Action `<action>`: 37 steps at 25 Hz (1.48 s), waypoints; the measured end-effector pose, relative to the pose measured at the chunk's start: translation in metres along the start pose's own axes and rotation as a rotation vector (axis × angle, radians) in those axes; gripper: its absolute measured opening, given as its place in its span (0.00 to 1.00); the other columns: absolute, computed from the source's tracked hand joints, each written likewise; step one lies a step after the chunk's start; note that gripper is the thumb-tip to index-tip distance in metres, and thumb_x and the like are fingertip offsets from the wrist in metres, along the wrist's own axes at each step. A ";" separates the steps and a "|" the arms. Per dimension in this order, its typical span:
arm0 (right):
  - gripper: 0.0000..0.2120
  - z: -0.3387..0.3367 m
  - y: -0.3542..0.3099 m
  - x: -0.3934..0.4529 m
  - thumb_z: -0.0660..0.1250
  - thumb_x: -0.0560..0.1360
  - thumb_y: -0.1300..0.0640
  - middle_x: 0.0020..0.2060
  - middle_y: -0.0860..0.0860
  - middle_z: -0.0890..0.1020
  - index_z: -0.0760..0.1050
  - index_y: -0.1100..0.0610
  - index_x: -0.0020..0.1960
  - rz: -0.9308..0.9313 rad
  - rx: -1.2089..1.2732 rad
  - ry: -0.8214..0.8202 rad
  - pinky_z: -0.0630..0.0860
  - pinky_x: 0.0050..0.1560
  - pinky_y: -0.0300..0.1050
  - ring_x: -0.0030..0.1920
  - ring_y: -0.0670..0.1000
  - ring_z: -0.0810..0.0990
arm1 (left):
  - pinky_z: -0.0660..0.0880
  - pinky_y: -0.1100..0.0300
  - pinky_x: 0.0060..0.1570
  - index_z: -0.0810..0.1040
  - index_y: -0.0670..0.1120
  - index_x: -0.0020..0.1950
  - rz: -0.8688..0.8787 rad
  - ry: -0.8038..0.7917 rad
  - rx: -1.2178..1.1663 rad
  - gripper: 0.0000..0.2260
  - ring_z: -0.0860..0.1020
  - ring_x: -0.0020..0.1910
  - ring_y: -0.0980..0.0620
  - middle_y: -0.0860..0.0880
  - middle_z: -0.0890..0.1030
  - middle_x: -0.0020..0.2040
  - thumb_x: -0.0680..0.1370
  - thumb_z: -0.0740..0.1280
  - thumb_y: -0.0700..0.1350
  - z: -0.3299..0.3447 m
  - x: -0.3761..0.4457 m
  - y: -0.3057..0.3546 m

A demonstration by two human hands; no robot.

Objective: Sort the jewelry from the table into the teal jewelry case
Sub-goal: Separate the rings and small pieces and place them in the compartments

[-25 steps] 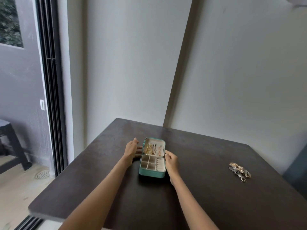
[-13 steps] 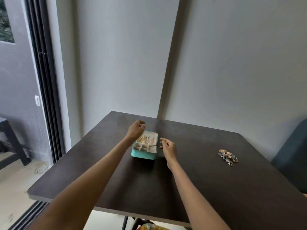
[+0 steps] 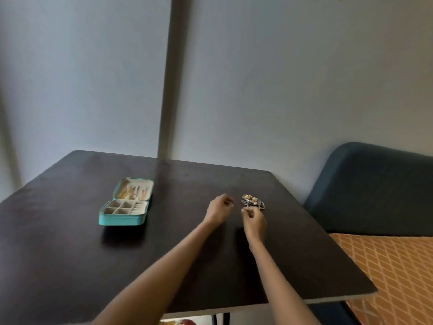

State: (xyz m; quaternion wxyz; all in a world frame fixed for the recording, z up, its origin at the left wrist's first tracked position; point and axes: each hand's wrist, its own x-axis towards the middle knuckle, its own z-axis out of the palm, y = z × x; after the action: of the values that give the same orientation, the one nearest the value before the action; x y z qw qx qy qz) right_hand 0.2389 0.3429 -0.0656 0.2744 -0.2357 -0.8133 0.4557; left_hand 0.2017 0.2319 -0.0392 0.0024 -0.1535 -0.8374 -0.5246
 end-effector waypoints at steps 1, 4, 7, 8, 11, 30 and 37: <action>0.04 -0.007 0.009 0.008 0.66 0.75 0.56 0.45 0.53 0.82 0.78 0.56 0.45 0.009 -0.003 0.030 0.71 0.44 0.45 0.47 0.55 0.80 | 0.72 0.60 0.55 0.78 0.40 0.58 -0.016 0.013 -0.033 0.11 0.78 0.55 0.46 0.43 0.81 0.56 0.76 0.63 0.38 0.013 0.003 -0.002; 0.05 -0.014 0.020 0.039 0.64 0.76 0.56 0.46 0.54 0.81 0.77 0.56 0.44 -0.009 -0.041 0.047 0.72 0.45 0.46 0.48 0.55 0.79 | 0.71 0.59 0.56 0.76 0.41 0.60 -0.029 0.066 -0.063 0.12 0.77 0.55 0.48 0.44 0.78 0.58 0.77 0.62 0.38 0.038 0.020 -0.006; 0.07 -0.017 0.016 0.074 0.62 0.77 0.58 0.49 0.54 0.79 0.79 0.55 0.47 -0.069 -0.147 0.055 0.72 0.46 0.45 0.50 0.55 0.79 | 0.69 0.61 0.56 0.75 0.41 0.63 -0.003 0.067 0.006 0.14 0.77 0.56 0.48 0.44 0.76 0.60 0.77 0.62 0.38 0.046 0.048 -0.006; 0.08 -0.018 0.013 0.086 0.62 0.77 0.58 0.50 0.54 0.78 0.80 0.54 0.49 -0.091 -0.212 0.040 0.73 0.47 0.45 0.51 0.55 0.78 | 0.69 0.61 0.57 0.75 0.42 0.63 0.009 0.052 0.045 0.14 0.77 0.57 0.47 0.45 0.75 0.61 0.78 0.62 0.38 0.049 0.058 -0.005; 0.09 -0.022 0.004 0.117 0.62 0.77 0.57 0.53 0.53 0.77 0.80 0.52 0.53 -0.171 -0.459 -0.096 0.73 0.50 0.45 0.54 0.55 0.78 | 0.69 0.59 0.58 0.76 0.43 0.63 0.039 0.008 0.142 0.14 0.75 0.60 0.46 0.45 0.74 0.61 0.78 0.63 0.40 0.058 0.084 -0.001; 0.08 -0.023 -0.002 0.144 0.62 0.75 0.59 0.36 0.51 0.76 0.73 0.57 0.38 0.138 0.248 -0.197 0.69 0.37 0.42 0.38 0.48 0.73 | 0.73 0.53 0.56 0.79 0.44 0.55 0.046 -0.119 0.410 0.10 0.76 0.58 0.46 0.45 0.78 0.58 0.77 0.63 0.43 0.050 0.135 -0.016; 0.07 -0.021 -0.008 0.133 0.60 0.77 0.61 0.37 0.54 0.81 0.73 0.57 0.41 0.273 0.570 -0.232 0.72 0.37 0.40 0.36 0.48 0.77 | 0.73 0.52 0.58 0.81 0.44 0.51 0.043 -0.193 0.456 0.08 0.75 0.59 0.45 0.43 0.79 0.56 0.74 0.66 0.40 0.063 0.142 -0.008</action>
State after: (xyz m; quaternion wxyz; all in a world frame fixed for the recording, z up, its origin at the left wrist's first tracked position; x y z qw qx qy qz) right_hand 0.1535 0.4366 -0.0191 0.1714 -0.2027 -0.6399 0.7212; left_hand 0.0739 0.3202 -0.0512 -0.0319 -0.2159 -0.9270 -0.3049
